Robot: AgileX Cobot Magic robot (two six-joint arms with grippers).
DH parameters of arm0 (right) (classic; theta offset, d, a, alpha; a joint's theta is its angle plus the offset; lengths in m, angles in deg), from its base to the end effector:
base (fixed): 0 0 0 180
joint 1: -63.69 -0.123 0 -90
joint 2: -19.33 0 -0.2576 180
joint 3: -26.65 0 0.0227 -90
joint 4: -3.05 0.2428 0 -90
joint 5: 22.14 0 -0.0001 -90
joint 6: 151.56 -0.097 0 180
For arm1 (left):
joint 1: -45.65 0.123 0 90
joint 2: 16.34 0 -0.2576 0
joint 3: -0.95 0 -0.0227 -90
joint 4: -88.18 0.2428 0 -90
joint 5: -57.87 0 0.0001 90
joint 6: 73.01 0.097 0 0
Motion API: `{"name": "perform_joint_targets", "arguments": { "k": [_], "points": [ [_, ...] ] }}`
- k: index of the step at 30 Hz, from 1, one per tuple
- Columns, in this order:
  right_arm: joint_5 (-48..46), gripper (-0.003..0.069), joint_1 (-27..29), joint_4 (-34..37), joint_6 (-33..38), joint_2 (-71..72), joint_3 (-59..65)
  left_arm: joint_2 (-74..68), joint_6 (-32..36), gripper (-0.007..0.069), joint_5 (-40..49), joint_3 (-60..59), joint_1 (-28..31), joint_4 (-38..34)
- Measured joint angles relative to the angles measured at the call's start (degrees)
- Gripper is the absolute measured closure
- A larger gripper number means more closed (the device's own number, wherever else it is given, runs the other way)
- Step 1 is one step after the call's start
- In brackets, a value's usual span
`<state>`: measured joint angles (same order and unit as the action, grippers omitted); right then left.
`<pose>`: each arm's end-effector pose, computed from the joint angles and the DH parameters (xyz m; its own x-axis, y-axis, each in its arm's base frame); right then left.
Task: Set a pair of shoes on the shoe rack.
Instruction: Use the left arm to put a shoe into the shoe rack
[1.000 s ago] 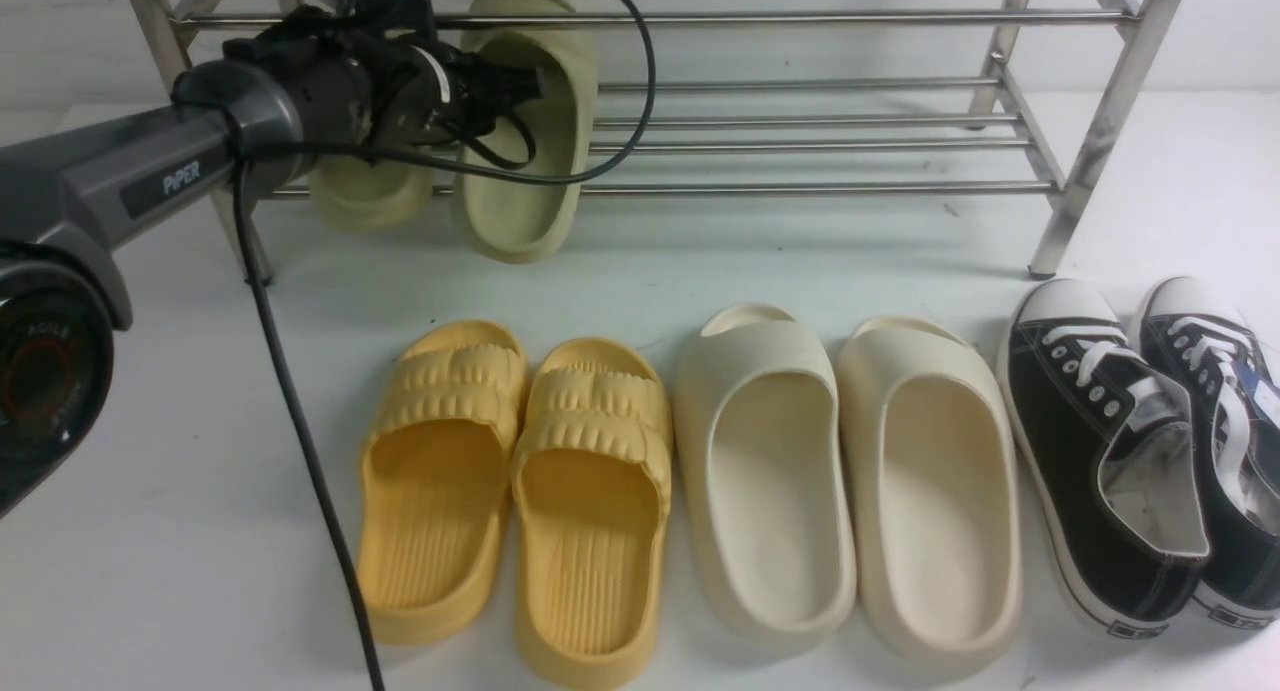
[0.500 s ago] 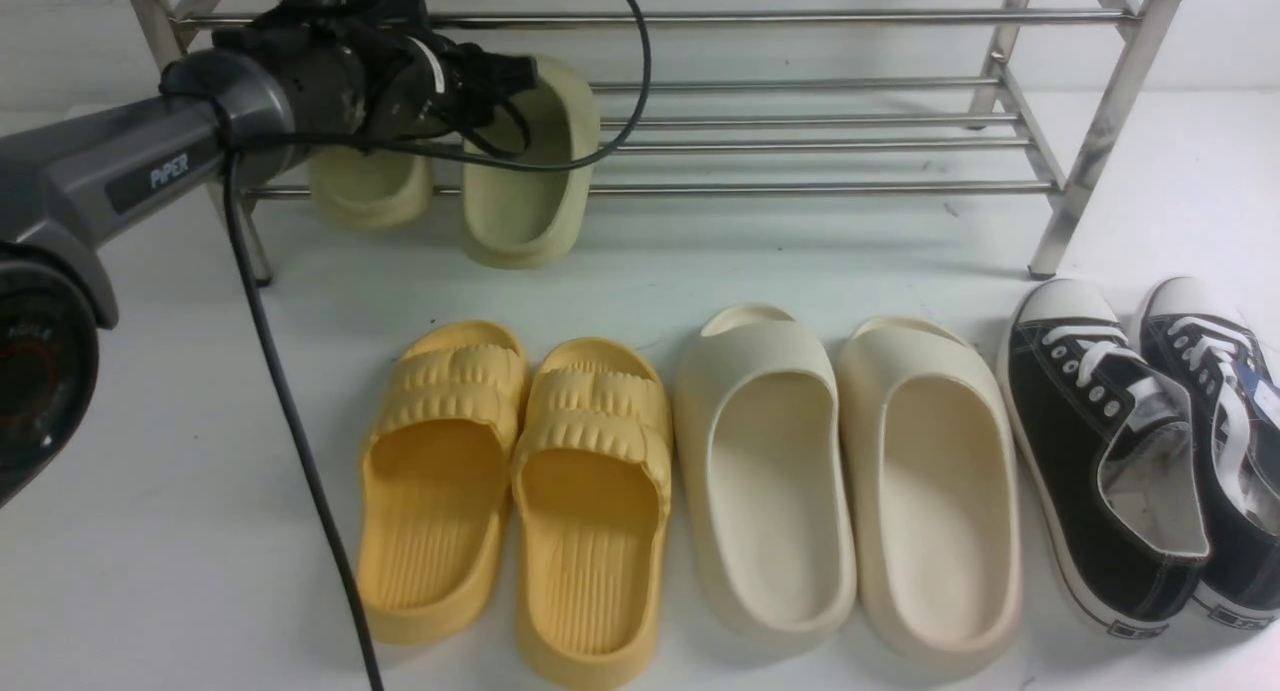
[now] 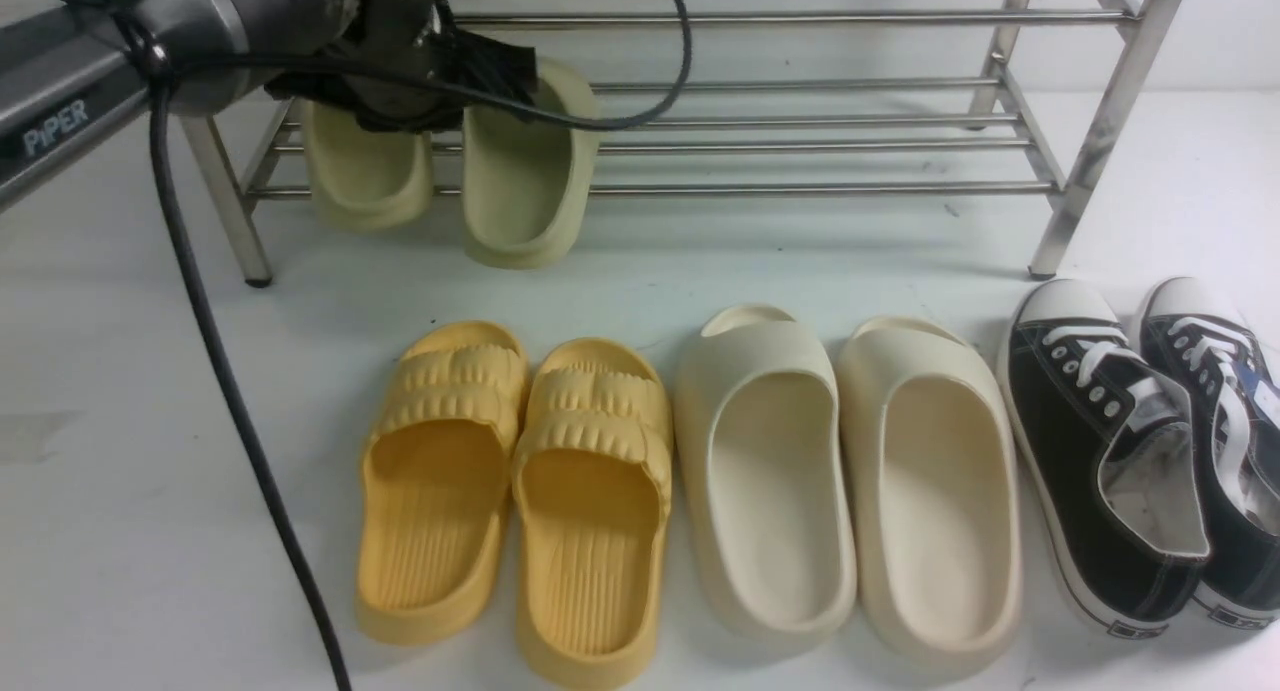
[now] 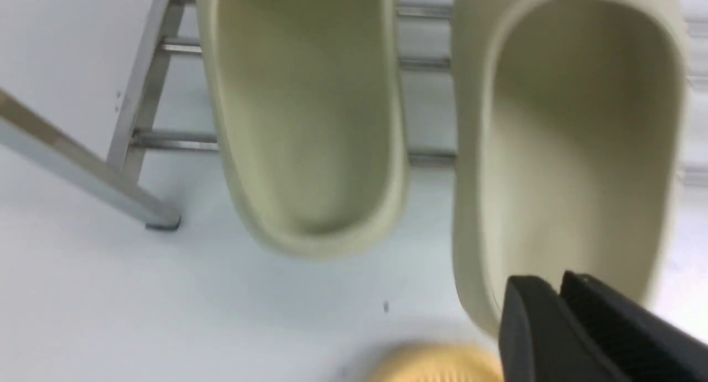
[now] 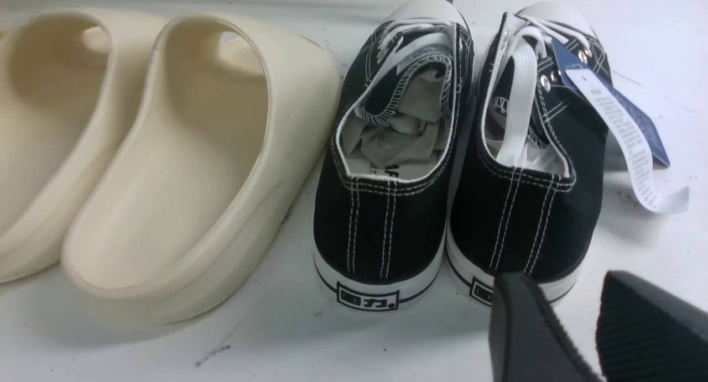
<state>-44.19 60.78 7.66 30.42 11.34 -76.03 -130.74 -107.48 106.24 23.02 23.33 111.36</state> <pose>0.0773 0.0069 0.1724 -0.2999 0.0248 -0.9537 -0.0676 0.9966 0.0472 0.3916 -0.1299 0.3011 -0.7126 -0.0368 -0.7006 -0.0478 0.9989 -0.0039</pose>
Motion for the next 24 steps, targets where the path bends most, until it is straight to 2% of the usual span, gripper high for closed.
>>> {"name": "perform_joint_targets", "arguments": {
  "k": [4, 8, 13, 19, 24],
  "points": [
    [0.00, 0.0419, 0.00, 0.00, 0.00, 0.00, 0.00, 7.05, 1.73, 0.0638, 2.63, -6.15, -3.95, -2.02],
    [0.00, 0.0419, 0.00, 0.00, 0.00, 0.00, 0.00, 12.47, 5.09, 0.0638, 1.39, -14.52, -5.44, -7.63],
    [0.00, 0.0419, 0.00, 0.00, 0.00, 0.00, 0.00, 10.76, 13.59, 0.0638, -4.03, -22.01, -5.33, -19.65],
    [0.00, 0.0419, 0.00, -0.06, 0.00, 0.00, 0.00, 3.02, 14.21, 0.0638, -8.17, -19.31, -4.89, -19.48],
    [0.00, 0.0419, 0.00, -0.01, 0.00, 0.00, 0.00, -3.57, 13.62, 0.0638, -8.96, -12.99, -4.89, -15.29]
  ]
}}
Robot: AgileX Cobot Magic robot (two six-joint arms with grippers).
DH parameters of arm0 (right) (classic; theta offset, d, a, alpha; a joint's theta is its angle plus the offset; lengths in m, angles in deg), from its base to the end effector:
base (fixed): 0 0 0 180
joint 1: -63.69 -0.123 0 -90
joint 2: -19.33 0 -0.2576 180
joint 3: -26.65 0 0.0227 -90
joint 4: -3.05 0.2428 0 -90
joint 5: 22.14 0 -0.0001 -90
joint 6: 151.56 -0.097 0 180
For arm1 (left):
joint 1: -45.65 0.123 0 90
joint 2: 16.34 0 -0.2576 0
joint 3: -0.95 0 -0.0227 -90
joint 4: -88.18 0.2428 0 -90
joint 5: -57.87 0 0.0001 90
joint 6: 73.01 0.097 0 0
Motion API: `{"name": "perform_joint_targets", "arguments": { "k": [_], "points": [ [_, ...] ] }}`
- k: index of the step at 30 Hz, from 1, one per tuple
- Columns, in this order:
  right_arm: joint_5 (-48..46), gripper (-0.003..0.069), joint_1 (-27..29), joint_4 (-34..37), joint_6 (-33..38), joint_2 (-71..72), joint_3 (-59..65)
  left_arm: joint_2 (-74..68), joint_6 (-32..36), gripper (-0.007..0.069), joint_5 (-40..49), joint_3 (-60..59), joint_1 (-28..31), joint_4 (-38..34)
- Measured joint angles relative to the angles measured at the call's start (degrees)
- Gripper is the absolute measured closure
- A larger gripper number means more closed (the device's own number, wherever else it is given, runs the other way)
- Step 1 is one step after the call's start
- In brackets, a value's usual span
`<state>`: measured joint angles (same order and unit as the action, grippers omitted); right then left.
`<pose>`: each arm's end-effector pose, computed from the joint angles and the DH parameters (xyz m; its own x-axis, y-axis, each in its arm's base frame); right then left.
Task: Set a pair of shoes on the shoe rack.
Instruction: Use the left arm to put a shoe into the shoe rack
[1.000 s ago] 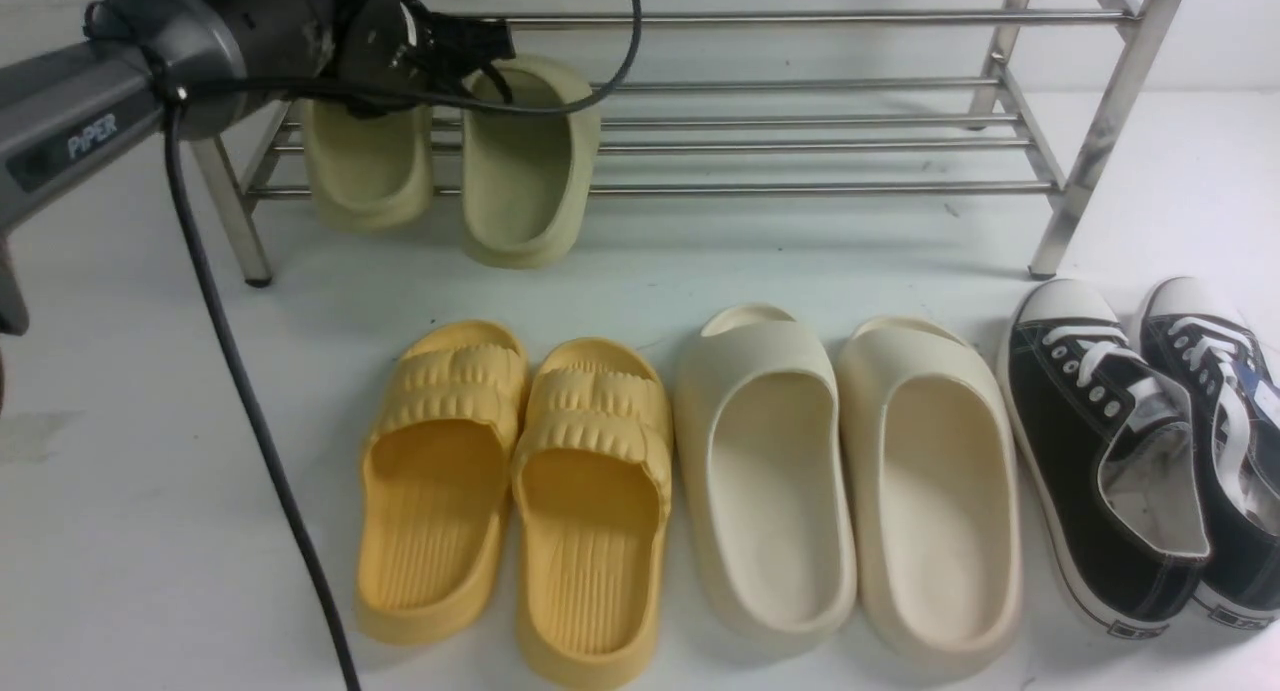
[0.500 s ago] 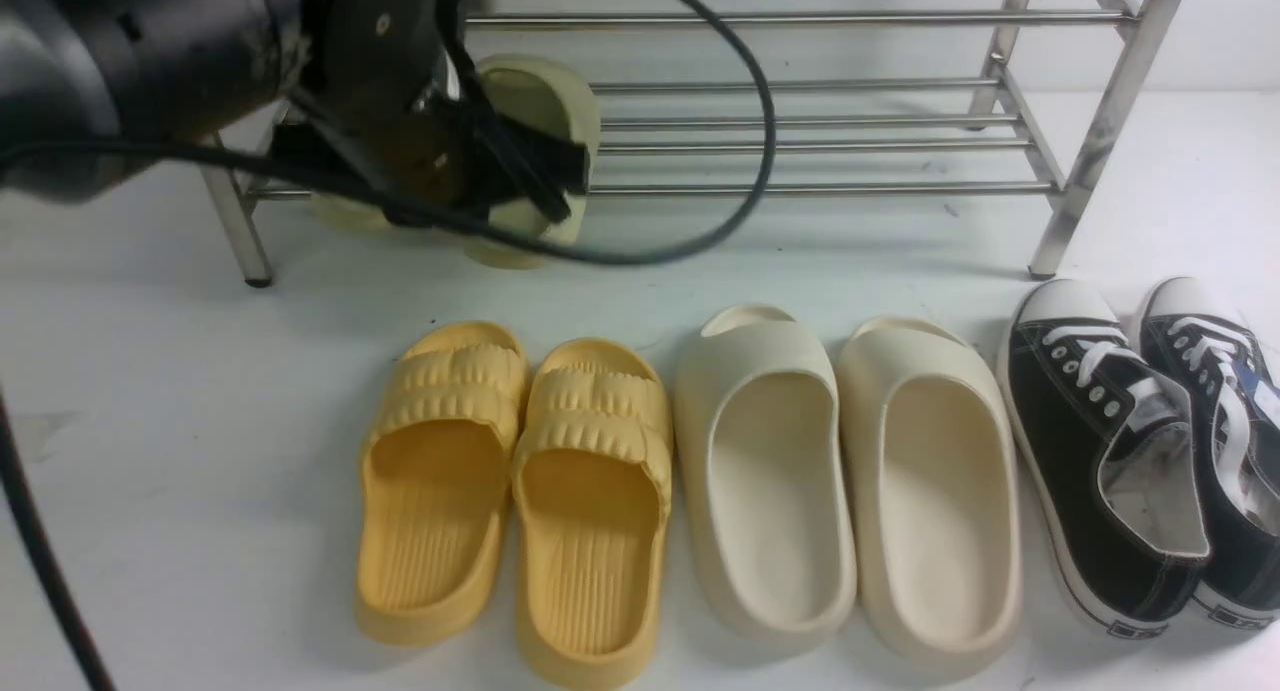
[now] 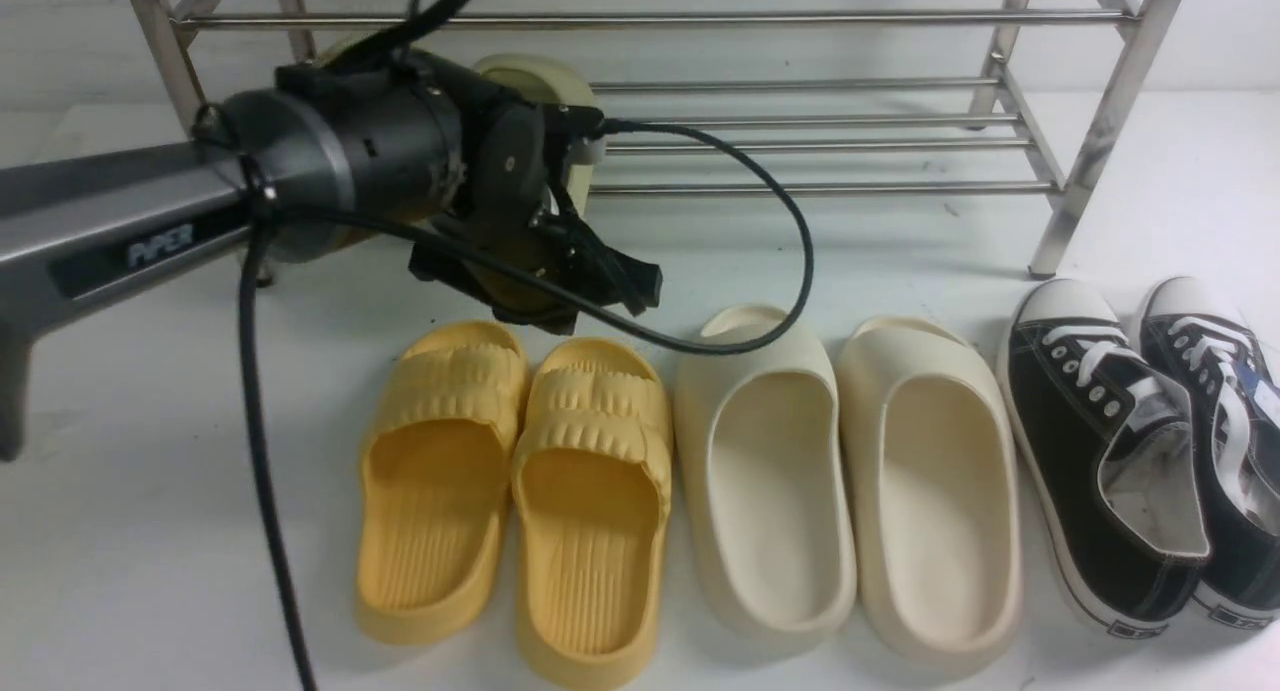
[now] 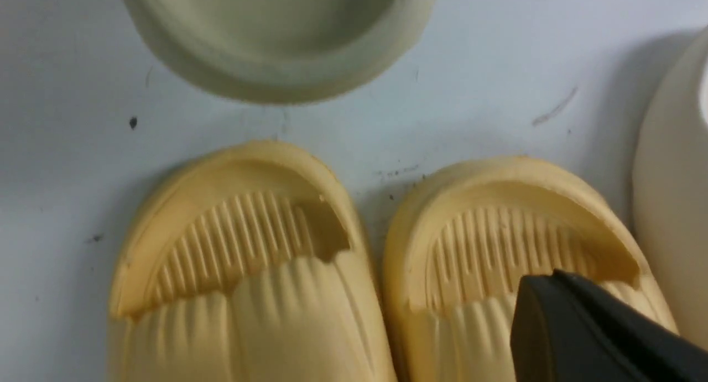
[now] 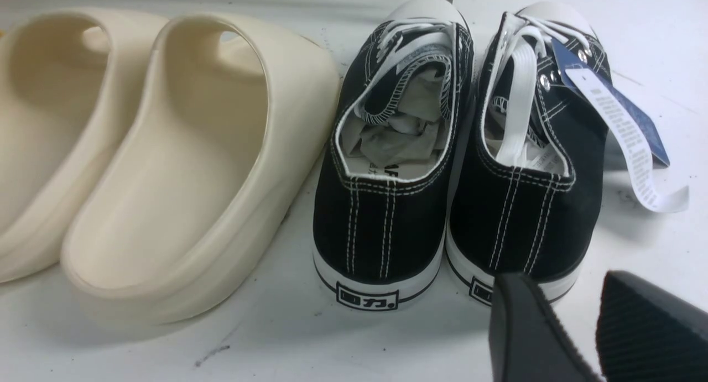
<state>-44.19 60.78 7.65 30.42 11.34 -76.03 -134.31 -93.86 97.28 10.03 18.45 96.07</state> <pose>0.0773 0.0069 0.1724 -0.2999 0.0247 -0.9537 -0.0676 0.9966 0.0470 0.3676 -0.1794 0.2114 -0.8351 0.1442 -0.5308 0.2087 0.9759 -0.0632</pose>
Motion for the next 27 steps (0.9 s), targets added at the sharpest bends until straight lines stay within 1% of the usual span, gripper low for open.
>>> {"name": "perform_joint_targets", "arguments": {
  "k": [1, 2, 3, 5, 9, 12, 15, 17, 20, 24, 27],
  "points": [
    [0.00, 0.0419, 0.00, 0.00, 0.00, 0.00, 0.00, -0.21, 0.00, 0.0638, 0.00, 0.25, 0.00, 0.28],
    [0.00, 0.0419, 0.00, 0.00, 0.00, 0.00, 0.00, -1.81, -0.99, 0.0638, 0.26, 2.18, 0.00, 2.59],
    [0.00, 0.0419, 0.00, 0.00, 0.00, 0.00, 0.00, -1.81, -1.09, 0.0638, 0.26, 2.39, 0.00, 2.59],
    [0.00, 0.0419, 0.00, 0.00, 0.00, 0.00, 0.00, -3.42, -2.00, 0.0638, 1.89, 4.35, 0.00, 5.59],
    [0.00, 0.0419, 0.00, 0.00, 0.00, 0.00, 0.00, -3.89, -2.32, 0.0638, 5.07, 4.71, 0.00, 6.41],
    [0.00, 0.0419, 0.00, 0.00, 0.00, 0.00, 0.00, -3.89, -1.11, 0.0638, 6.19, 4.76, 0.43, 6.32],
    [0.00, 0.0419, 0.00, -0.11, 0.00, 0.00, 0.00, -3.89, -0.79, 0.0638, 5.08, 4.76, 1.40, 5.64],
    [0.00, 0.0419, 0.00, -0.11, 0.00, 0.00, 0.00, -3.89, -0.29, 0.0638, 2.05, 4.76, 3.18, 4.80],
    [0.00, 0.0419, 0.00, -0.06, 0.00, 0.00, 0.00, -3.89, 0.38, 0.0638, -0.12, 4.76, 4.55, 3.76],
    [0.00, 0.0419, 0.00, -0.01, 0.00, 0.00, 0.00, -4.03, 3.03, 0.0638, -1.95, 4.76, 4.74, 2.11],
    [0.00, 0.0419, 0.00, -0.01, 0.00, 0.00, 0.00, -4.87, 3.61, 0.0638, -4.18, 4.87, 4.74, 1.25]
  ]
}}
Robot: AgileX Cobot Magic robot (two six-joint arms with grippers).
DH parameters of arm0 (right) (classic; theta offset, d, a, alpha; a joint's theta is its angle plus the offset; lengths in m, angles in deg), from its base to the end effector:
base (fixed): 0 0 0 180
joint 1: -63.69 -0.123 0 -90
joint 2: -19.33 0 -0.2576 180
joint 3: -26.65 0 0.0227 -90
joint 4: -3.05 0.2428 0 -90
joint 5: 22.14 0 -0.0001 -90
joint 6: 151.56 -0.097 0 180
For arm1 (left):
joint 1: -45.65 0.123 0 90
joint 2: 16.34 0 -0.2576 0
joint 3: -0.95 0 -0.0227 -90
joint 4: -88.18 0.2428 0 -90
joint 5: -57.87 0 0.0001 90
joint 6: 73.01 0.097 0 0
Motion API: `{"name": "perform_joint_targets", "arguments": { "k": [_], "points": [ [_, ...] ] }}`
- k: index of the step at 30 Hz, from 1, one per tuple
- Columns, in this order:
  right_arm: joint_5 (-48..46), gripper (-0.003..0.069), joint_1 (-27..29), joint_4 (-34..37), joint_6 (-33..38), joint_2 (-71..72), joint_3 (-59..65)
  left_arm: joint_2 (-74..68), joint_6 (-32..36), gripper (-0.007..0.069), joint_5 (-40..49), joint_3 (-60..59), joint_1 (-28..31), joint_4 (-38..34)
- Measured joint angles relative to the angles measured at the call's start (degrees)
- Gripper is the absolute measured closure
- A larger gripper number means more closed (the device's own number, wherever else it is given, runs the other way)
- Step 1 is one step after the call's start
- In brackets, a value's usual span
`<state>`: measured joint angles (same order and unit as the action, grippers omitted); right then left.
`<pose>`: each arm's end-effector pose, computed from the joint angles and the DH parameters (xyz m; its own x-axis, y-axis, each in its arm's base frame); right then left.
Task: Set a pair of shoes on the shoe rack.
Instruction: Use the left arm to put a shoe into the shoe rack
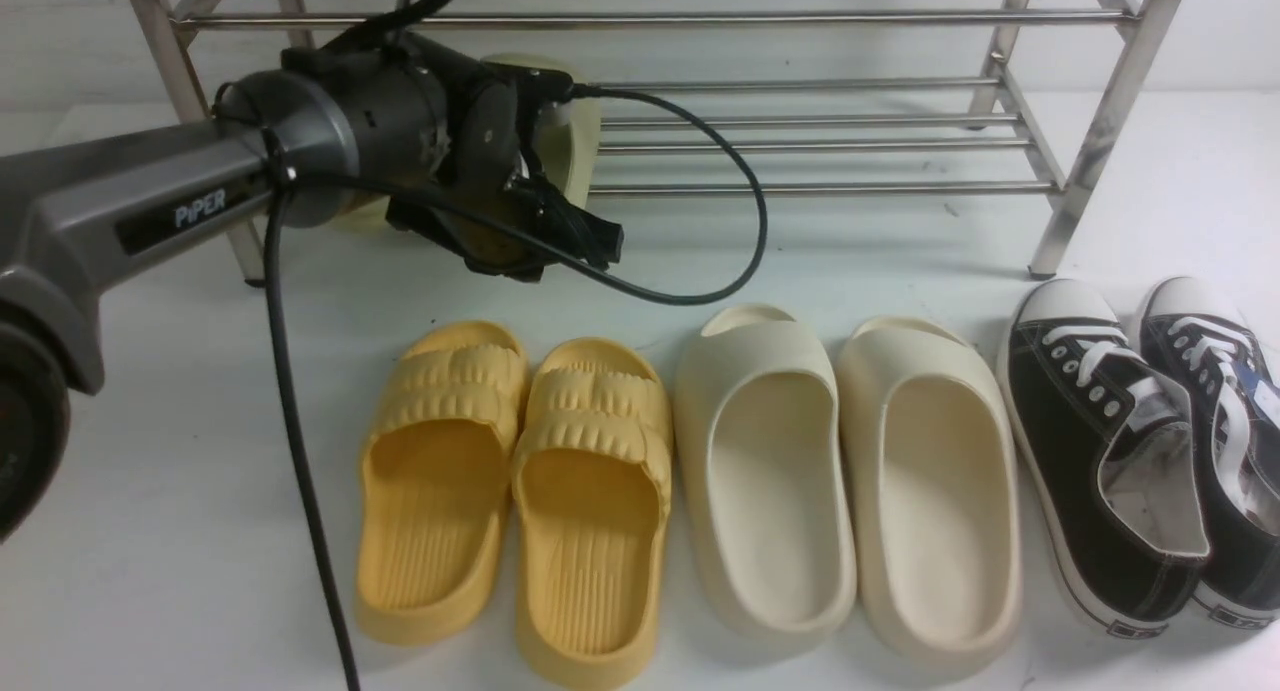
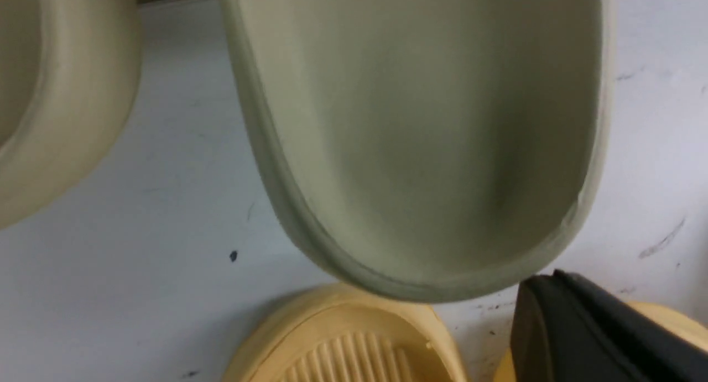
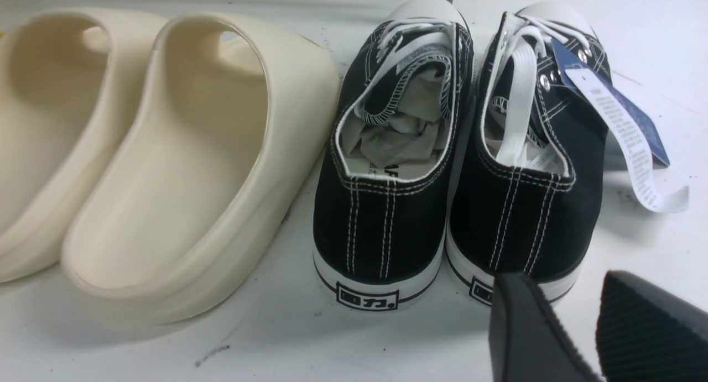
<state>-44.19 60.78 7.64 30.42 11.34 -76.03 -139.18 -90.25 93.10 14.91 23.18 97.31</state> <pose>0.0773 0.0069 0.1724 -0.2998 0.0245 -0.9537 -0.0675 0.9966 0.0468 0.4043 -0.1576 0.2044 -0.7906 0.1443 -0.5950 0.1994 0.9795 -0.0274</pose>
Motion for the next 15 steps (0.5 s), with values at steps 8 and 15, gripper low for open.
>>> {"name": "perform_joint_targets", "arguments": {
  "k": [8, 15],
  "points": [
    [0.00, 0.0419, 0.00, 0.00, 0.00, 0.00, 0.00, -2.49, 0.15, 0.0638, -4.99, 0.37, 0.00, 0.57],
    [0.00, 0.0419, 0.00, 0.00, 0.00, 0.00, 0.00, -2.49, 0.15, 0.0638, -9.63, 1.49, 0.00, 2.05]
  ]
}}
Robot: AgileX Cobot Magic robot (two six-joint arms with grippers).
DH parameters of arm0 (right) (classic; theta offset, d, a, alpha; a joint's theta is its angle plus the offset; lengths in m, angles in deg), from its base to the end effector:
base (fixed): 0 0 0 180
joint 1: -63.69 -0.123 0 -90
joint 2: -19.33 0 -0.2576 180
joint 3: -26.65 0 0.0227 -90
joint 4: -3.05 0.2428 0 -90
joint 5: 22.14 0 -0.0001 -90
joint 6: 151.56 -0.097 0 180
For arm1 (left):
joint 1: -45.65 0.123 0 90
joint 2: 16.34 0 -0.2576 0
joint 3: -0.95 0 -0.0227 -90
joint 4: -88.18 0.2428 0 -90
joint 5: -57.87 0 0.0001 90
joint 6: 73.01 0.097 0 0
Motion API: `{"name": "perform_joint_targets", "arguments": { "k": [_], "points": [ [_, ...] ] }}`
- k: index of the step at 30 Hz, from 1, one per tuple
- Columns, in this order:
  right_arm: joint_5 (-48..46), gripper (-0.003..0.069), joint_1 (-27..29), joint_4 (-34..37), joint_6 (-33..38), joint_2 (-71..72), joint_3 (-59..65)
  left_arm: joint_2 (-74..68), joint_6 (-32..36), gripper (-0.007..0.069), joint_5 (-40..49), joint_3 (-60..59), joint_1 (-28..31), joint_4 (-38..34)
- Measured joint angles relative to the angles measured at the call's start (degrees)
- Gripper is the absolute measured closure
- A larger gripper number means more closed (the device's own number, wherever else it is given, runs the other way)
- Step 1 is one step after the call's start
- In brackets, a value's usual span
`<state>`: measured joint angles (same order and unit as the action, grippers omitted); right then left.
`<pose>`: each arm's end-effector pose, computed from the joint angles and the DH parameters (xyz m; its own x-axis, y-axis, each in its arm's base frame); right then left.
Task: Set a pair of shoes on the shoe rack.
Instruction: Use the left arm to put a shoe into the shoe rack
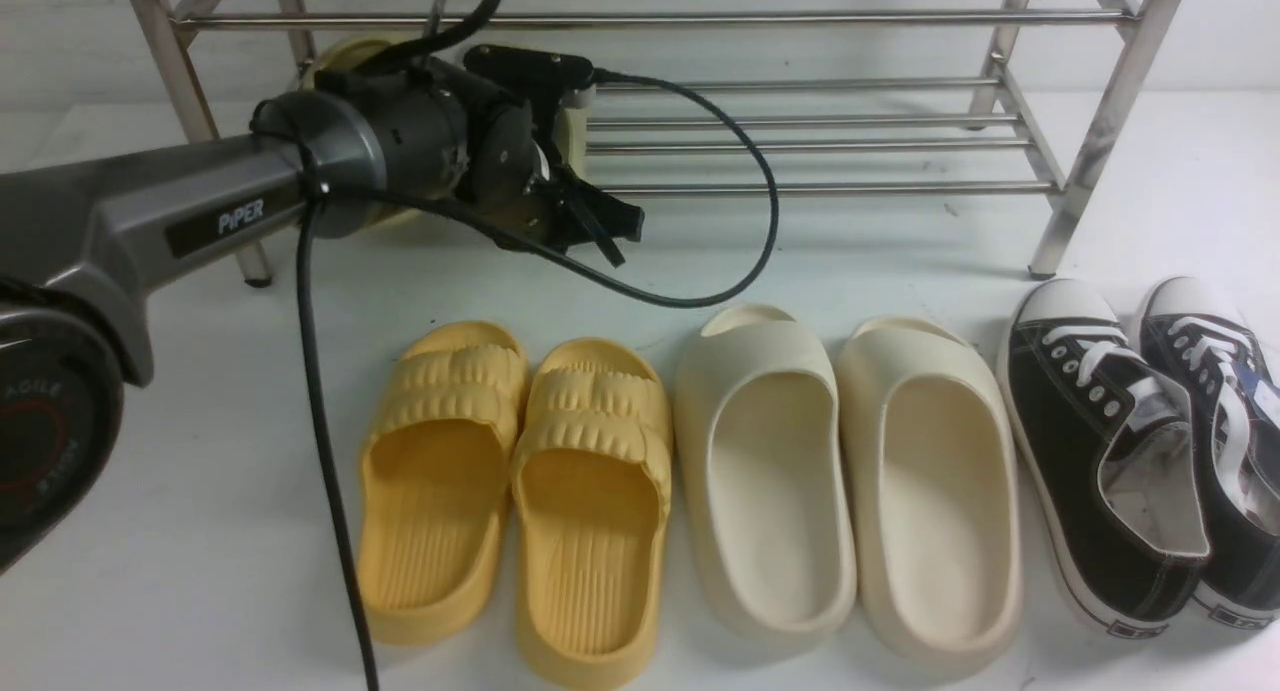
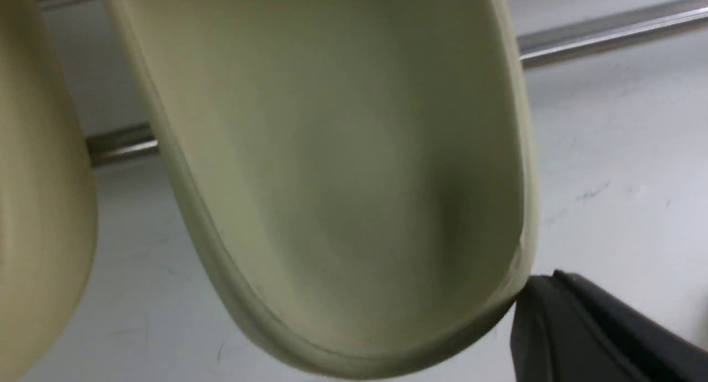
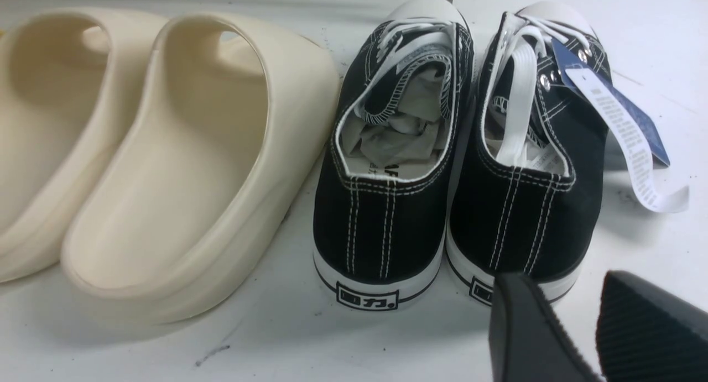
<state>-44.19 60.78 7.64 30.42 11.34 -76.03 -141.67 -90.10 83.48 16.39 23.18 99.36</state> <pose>0.0773 0.0069 0.1724 -0.2998 0.0245 -0.9537 -0.0675 0.9966 0.0468 0.4219 -0.1657 0.2034 -0.6891 0.1539 -0.7082 0.2442 0.9694 -0.0270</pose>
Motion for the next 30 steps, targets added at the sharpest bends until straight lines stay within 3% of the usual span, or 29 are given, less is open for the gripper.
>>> {"name": "perform_joint_targets", "arguments": {
  "k": [12, 18, 22, 30],
  "points": [
    [0.00, 0.0419, 0.00, 0.00, 0.00, 0.00, 0.00, 0.57, -0.66, 0.0638, -2.02, 0.11, -0.14, 2.41],
    [0.00, 0.0419, 0.00, 0.00, 0.00, 0.00, 0.00, 5.90, -0.84, 0.0638, 8.86, 0.22, -0.39, -2.87],
    [0.00, 0.0419, 0.00, 0.00, 0.00, 0.00, 0.00, 5.20, -0.41, 0.0638, 11.28, 0.22, -0.43, -3.01],
    [0.00, 0.0419, 0.00, 0.00, 0.00, 0.00, 0.00, -0.06, 0.86, 0.0638, 6.23, 0.22, -0.43, -0.78]
  ]
}}
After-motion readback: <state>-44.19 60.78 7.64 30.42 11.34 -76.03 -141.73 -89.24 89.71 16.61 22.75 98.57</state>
